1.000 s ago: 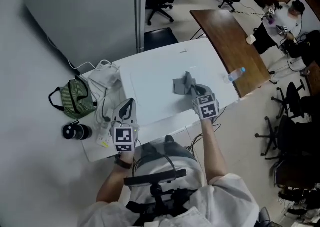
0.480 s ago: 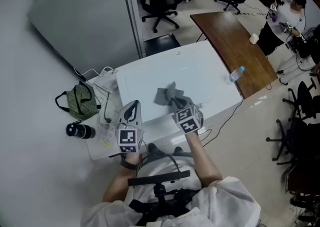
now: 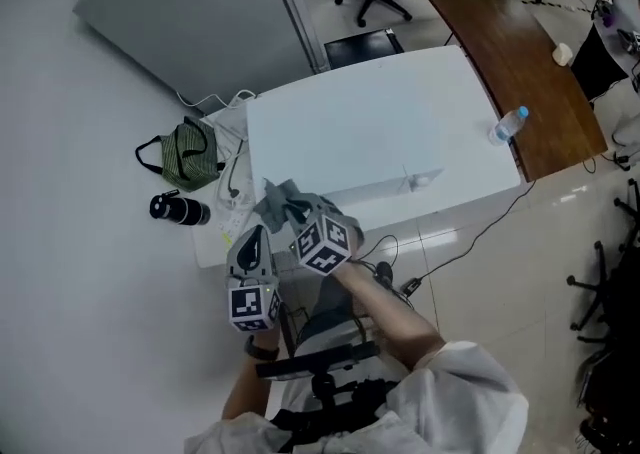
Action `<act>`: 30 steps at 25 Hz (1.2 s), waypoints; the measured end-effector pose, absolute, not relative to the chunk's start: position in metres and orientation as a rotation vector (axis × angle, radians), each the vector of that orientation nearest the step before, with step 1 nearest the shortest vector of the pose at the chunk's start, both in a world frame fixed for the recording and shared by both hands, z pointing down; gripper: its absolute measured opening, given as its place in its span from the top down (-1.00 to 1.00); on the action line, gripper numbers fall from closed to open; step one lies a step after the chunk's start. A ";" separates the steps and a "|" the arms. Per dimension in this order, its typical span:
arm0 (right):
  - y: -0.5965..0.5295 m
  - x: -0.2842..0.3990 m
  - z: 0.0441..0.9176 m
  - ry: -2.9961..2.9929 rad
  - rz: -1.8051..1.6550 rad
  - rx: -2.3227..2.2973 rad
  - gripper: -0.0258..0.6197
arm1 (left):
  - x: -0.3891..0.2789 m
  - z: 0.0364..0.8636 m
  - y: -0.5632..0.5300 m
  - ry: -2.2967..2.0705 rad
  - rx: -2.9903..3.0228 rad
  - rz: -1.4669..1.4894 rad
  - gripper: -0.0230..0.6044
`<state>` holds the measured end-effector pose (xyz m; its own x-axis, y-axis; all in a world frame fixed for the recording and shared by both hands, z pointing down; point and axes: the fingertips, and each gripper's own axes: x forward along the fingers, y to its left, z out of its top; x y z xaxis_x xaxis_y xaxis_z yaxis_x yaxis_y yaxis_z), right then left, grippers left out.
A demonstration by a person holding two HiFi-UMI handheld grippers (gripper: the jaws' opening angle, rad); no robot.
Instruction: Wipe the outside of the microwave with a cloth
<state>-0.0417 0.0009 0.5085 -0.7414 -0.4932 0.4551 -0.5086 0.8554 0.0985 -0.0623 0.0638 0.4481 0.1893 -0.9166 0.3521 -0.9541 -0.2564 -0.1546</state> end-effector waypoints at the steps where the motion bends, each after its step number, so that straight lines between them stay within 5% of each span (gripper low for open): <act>1: -0.007 -0.016 0.512 -2.542 0.063 0.800 0.85 | -0.061 0.453 0.071 -1.866 2.314 0.573 0.85; 9: -0.041 0.264 0.534 -2.186 0.254 1.648 0.85 | -0.057 0.471 0.073 -1.808 2.292 0.480 0.85; 13: -0.022 0.305 0.552 -2.138 0.360 1.786 0.85 | -0.038 0.463 0.069 -1.687 2.413 0.446 0.85; 17: -0.001 0.230 0.570 -2.231 0.444 1.670 0.85 | -0.038 0.453 0.077 -1.588 2.523 0.439 0.85; 26: 0.043 -0.114 0.573 -2.554 0.419 0.970 0.85 | -0.146 0.459 0.101 -1.691 2.425 0.419 0.85; 30: 0.050 -0.165 0.573 -2.585 0.345 0.882 0.85 | -0.178 0.456 0.112 -1.753 2.370 0.384 0.85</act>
